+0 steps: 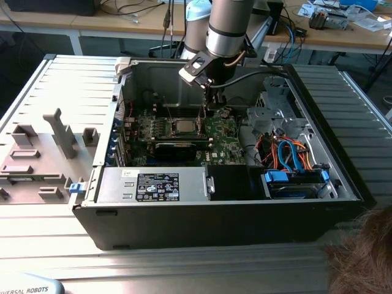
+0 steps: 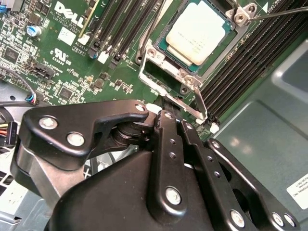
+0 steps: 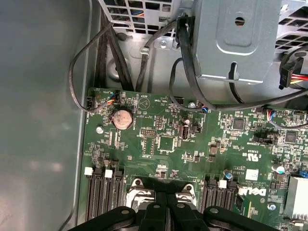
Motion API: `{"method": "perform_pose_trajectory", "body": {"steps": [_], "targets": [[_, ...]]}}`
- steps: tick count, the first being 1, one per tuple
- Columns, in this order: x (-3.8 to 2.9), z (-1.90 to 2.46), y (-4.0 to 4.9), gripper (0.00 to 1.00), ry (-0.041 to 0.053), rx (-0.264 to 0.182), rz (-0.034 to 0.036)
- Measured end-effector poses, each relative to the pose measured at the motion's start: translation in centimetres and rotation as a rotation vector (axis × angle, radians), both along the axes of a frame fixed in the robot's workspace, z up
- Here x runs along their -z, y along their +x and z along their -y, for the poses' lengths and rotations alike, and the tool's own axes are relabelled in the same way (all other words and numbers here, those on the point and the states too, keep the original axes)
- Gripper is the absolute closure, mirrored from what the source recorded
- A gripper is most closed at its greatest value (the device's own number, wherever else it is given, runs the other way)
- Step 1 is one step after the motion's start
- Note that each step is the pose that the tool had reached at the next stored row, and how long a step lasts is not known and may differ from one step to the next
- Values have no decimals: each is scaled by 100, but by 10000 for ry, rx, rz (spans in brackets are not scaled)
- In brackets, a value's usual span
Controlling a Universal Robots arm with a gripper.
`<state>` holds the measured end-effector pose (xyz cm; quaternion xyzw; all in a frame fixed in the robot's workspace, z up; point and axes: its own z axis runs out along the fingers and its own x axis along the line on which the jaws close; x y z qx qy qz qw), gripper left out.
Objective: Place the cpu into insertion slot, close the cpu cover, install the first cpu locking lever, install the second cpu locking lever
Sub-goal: 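Close the cpu cover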
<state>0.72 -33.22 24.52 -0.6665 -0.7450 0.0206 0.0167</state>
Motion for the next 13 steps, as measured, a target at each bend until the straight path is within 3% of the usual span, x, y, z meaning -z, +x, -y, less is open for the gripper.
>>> {"method": "perform_pose_trajectory", "body": {"steps": [13], "targets": [[12,0,-60,89,0,0,0]]}}
